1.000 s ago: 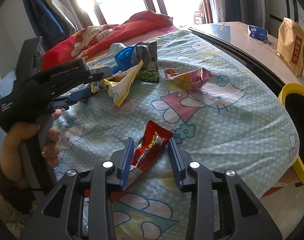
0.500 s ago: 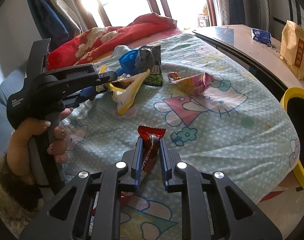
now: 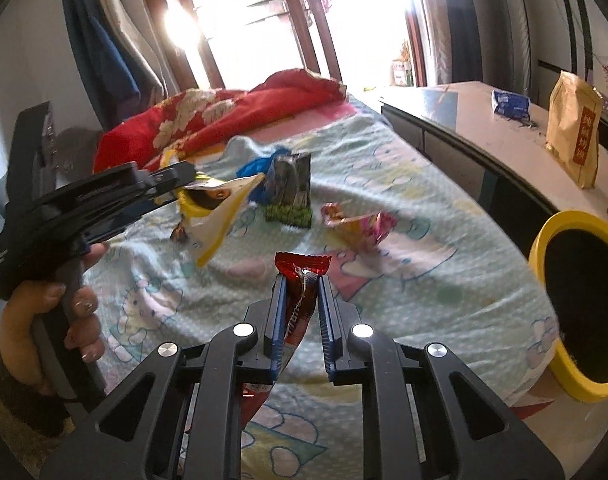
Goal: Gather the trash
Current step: 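Grasp the red candy wrapper with the right tool while the left tool grasps the yellow-white snack bag, then carry the red wrapper and yellow-white snack bag with both tools over the bin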
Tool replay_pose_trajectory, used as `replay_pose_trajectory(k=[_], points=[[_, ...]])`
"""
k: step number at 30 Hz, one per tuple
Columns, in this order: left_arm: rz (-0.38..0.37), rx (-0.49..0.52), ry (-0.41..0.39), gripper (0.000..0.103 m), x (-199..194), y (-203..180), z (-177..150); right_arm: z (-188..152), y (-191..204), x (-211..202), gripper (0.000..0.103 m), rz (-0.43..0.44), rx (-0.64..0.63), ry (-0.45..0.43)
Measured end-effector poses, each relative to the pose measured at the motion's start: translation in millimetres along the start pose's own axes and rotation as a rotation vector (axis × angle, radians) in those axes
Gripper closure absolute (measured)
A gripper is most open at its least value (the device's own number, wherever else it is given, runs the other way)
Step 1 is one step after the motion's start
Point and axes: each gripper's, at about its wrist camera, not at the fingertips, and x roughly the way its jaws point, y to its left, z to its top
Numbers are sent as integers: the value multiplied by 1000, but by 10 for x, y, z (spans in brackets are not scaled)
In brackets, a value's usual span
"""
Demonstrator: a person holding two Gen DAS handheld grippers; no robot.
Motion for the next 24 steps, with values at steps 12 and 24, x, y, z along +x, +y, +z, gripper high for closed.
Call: replay_pose_trajectory(k=[12,24], points=[[-58,39,-67,75,-309,-231,122,144,-223,-271,88,-47,28,-78],[-118,101,-68,75,-340,-547,90,237,-597,-490,88,-117,83,-143]])
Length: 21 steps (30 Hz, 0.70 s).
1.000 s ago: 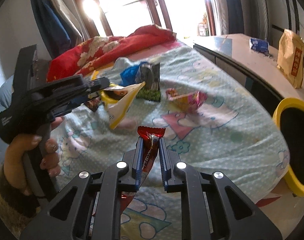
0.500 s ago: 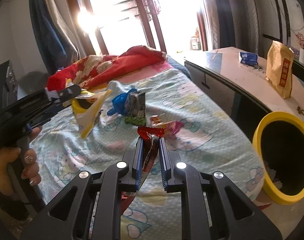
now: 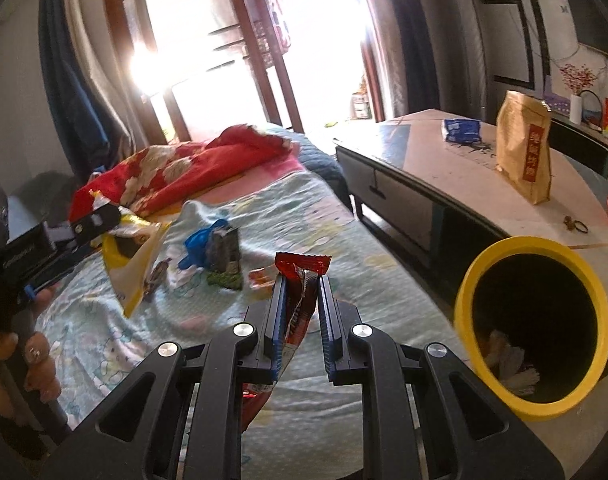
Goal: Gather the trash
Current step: 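Carry the red wrapper and yellow-white snack bag with both tools over the bin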
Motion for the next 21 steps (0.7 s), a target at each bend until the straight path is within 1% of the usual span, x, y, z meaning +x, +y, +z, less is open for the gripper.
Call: replay_pose_trajectory(k=[9,21], points=[[-33,48,22,75,110,-237,-59,94,-350,-97,88,-49,66,-39],[-72,121,49,75,289,-582,-122,127,-789,-245,88,-118,142,-84]])
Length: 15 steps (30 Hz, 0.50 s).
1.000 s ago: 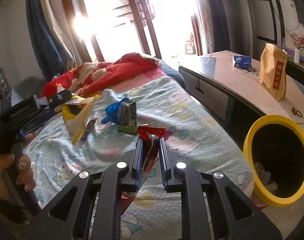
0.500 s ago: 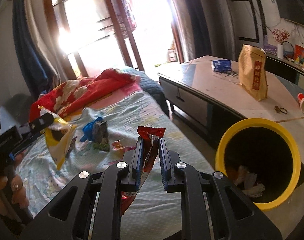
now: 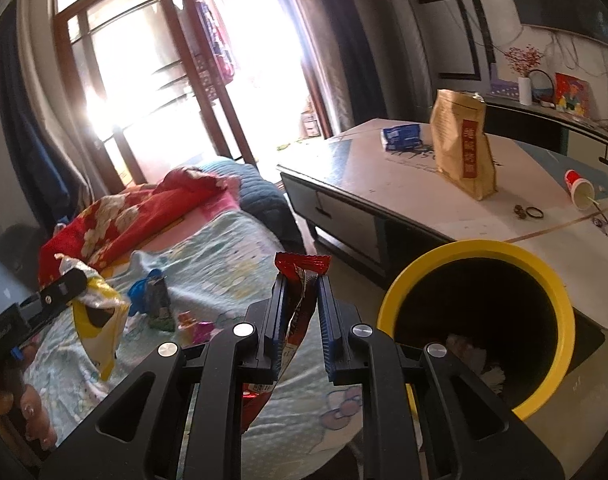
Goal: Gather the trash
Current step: 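Carry the red wrapper and yellow-white snack bag with both tools over the bin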
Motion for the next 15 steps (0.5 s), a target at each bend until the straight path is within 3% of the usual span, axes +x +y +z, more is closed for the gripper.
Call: replay_pose_trajectory(k=[15], points=[[-40,93,39,75,263,-430,-32,76,-467,-103,88,-70,94,-36]])
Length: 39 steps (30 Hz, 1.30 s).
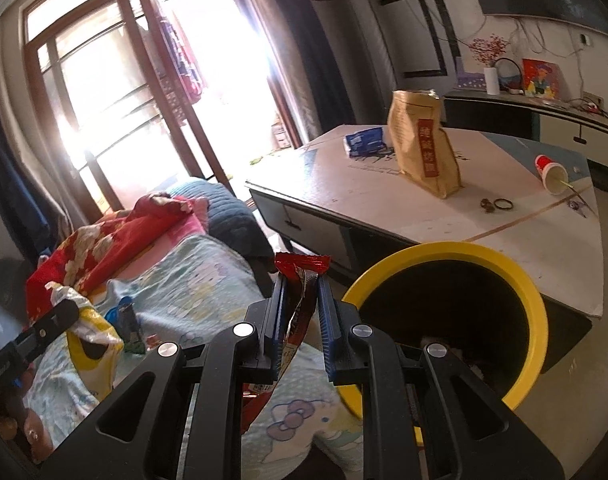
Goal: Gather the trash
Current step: 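Carry the red wrapper and yellow-white snack bag with both tools over the bin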
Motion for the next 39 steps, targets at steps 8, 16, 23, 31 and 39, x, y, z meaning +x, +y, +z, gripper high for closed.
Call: replay_pose_trajectory(k=[8,16,23,31,39], points=[[-22,38,25,75,141,-156,-33,37,-185,-32,88,-36,31,-16],[-41,78,50,75,245,-332,-99,56,-326,-47,88,-81,45,-33],[-58,116,77,75,370,-497,-175,54,-490,-35,88,-122,65,-39],[-70,157,104,74,524,-707,-246,17,-677,18,88,-160,88,-35],[-84,194,126,74,683,-874,-285,-35,-912,53,88,-202,130,-29]])
